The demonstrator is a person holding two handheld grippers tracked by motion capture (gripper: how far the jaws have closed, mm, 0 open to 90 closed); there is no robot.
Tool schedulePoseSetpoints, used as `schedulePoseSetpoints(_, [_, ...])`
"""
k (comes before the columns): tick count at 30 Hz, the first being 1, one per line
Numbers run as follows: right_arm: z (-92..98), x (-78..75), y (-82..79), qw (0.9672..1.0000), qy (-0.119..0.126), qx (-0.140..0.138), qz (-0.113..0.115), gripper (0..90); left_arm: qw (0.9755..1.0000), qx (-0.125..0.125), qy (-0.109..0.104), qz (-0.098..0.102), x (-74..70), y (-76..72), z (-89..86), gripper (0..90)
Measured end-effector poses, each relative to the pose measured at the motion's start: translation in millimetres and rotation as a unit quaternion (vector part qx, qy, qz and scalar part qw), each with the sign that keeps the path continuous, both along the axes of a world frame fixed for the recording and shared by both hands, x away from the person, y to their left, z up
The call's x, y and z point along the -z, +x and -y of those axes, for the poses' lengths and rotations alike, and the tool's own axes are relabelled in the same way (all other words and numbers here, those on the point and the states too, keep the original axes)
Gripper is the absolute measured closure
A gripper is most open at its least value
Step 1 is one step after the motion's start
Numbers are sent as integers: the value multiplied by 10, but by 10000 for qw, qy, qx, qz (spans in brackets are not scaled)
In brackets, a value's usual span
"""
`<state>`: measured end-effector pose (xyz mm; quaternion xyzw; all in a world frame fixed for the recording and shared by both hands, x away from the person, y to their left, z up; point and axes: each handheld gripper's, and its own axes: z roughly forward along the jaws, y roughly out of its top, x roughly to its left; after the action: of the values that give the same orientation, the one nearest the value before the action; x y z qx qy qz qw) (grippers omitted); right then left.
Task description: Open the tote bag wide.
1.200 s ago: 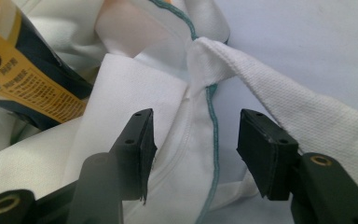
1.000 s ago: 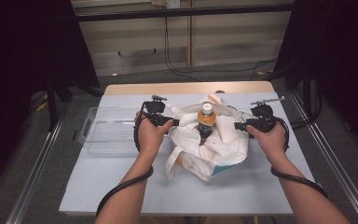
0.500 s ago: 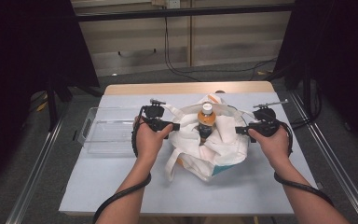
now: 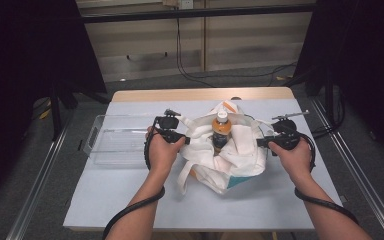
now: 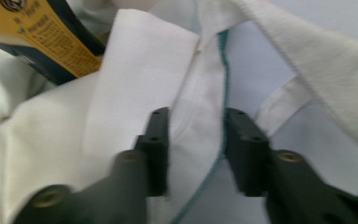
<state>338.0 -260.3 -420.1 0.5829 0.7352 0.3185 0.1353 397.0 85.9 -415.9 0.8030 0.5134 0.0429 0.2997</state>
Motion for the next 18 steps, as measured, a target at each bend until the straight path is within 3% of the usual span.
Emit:
schedulePoseSetpoints(1, [38,3,-11,10000,47,36,40,774,10000,-29,57,-54,17,14,11,719])
schedulePoseSetpoints(5, [99,19,-35,10000,58,-13,39,862,9997,-32,217,-115,28,46,14,826])
schedulePoseSetpoints(8, [124,36,-52,10000,52,-44,59,890,9998,-41,175,-112,32,56,4,834])
schedulePoseSetpoints(18, [129,101,-50,9999,-70,-70,32,900,9994,-52,322,-119,77,77,23,873])
